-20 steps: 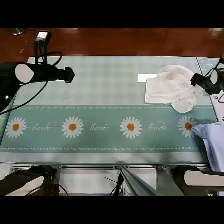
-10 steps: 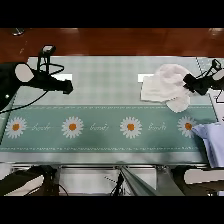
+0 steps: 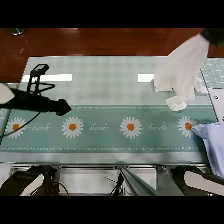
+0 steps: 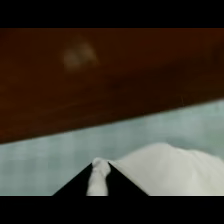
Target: Fold the shirts.
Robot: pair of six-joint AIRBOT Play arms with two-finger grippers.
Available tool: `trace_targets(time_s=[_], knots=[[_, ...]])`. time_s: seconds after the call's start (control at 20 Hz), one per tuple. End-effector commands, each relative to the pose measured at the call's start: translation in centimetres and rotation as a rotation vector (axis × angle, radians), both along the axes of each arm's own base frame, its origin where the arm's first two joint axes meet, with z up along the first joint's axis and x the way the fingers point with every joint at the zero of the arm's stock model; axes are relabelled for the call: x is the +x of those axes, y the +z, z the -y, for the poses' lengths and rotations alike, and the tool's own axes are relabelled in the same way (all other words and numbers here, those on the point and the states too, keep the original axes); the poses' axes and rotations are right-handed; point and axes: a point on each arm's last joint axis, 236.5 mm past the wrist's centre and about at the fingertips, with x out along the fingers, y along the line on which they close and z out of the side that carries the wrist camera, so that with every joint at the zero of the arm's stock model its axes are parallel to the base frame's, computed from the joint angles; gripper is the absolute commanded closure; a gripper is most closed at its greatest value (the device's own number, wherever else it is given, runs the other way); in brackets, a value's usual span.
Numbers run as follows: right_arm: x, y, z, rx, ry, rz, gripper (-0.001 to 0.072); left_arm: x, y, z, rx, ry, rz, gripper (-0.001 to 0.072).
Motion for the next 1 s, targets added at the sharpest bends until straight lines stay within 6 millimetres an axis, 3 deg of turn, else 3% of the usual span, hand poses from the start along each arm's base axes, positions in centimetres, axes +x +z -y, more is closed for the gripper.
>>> trace_targets(time_s=[0.0, 0.1, 0.25, 0.35, 0.5, 0.6, 0.8, 0.95], knots=[[-5.6, 13.2, -5.7, -0.111, 0.118, 0.276, 0.0693, -1.9, 0.7, -2.3, 0.003, 0.136, 0.123, 0.0006], [-9.2, 18.9, -8.1, -0.156, 0.156, 0.410, 0.0693, -2.5, 1.4, -4.1, 0.028, 0.190, 0.168, 0.0006], [-13.8, 25.1, -11.0, -0.156, 0.219, 0.563, 0.0693, -3.2, 2.8, -4.1, 0.002, 0.208, 0.219, 0.0006], [-15.9, 26.8, -12.5, -0.147, 0.261, 0.611, 0.0694, -3.3, 2.8, -3.6, -0.035, 0.229, 0.211, 0.0006], [-18.1, 25.9, -15.9, -0.217, 0.394, 0.609, 0.0693, -3.0, 2.7, -2.4, -0.104, 0.244, 0.210, 0.0006], [-18.9, 21.5, -19.9, -0.218, 0.542, 0.479, 0.0693, -2.6, 2.4, -1.5, -0.167, 0.264, 0.213, 0.0006], [-20.4, 6.5, -29.9, -0.160, 0.800, 0.120, 0.0693, -2.8, 0.4, -0.9, -0.213, 0.293, 0.179, 0.0006], [-20.1, -5.6, -34.9, -0.047, 0.765, -0.126, 0.0693, -3.0, -0.3, -0.9, -0.210, 0.295, 0.162, 0.0006]])
